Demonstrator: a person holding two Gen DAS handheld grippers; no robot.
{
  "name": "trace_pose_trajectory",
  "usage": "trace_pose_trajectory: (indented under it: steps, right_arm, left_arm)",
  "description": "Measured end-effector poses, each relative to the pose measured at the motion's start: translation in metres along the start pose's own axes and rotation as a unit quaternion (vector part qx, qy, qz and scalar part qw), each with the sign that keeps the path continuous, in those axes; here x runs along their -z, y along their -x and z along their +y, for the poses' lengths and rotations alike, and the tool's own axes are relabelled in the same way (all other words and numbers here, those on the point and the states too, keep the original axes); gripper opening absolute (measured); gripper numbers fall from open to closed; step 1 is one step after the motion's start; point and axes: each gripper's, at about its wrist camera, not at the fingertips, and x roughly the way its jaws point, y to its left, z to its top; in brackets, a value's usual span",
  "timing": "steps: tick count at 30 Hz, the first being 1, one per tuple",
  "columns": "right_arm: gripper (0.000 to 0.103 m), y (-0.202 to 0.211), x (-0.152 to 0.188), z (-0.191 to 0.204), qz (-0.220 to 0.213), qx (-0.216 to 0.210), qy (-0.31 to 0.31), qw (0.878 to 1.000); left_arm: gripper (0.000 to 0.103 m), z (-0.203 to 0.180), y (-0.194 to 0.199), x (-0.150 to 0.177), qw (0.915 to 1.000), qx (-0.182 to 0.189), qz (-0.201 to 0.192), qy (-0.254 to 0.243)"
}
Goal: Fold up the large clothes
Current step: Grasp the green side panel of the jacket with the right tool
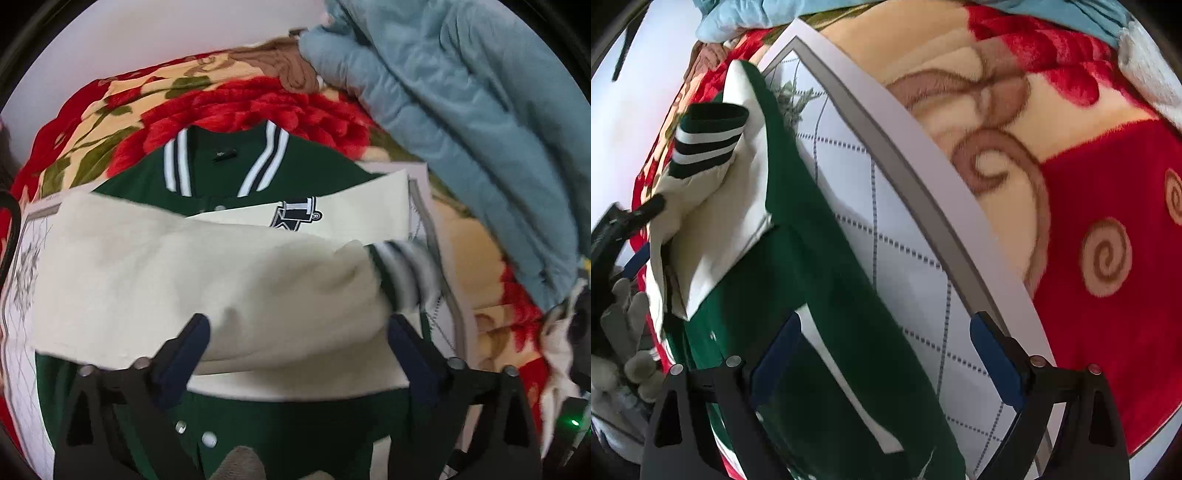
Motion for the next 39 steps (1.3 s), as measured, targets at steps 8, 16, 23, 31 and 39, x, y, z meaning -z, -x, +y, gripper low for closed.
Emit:
trace_pose_trajectory:
  steps: [8,16,23,31,39]
  right_arm:
    - [0.094,-0.010,0.031,0.017,0.036,0.001,0.042,0.998]
    - [0.094,-0.063,0.084,0.012,0.088,0.036,0.058,0.994]
    - [0.070,-0.074,0.108,0.034,0.065,0.046,0.094,0.992]
    - [0.013,-0.077,0.128,0.067,0.052,0.054,0.108,0.991]
    - [0.009,-0.058,0.151,0.065,0.062,0.030,0.098,0.993]
  left_arm:
    - [0.101,0.097,0.059,0.061,0.9959,-0.078,0.013,0.044]
    - [0.101,0.236,0.053,0.184,0.9527,-0.260,0.124,0.096]
    - [0.100,0.298,0.015,0.213,0.9515,-0.227,0.152,0.141]
    - [0.009,0.272,0.010,0.201,0.9800,-0.139,0.122,0.073]
    - [0.004,0.276,0.048,0.224,0.9821,-0.146,0.100,0.065]
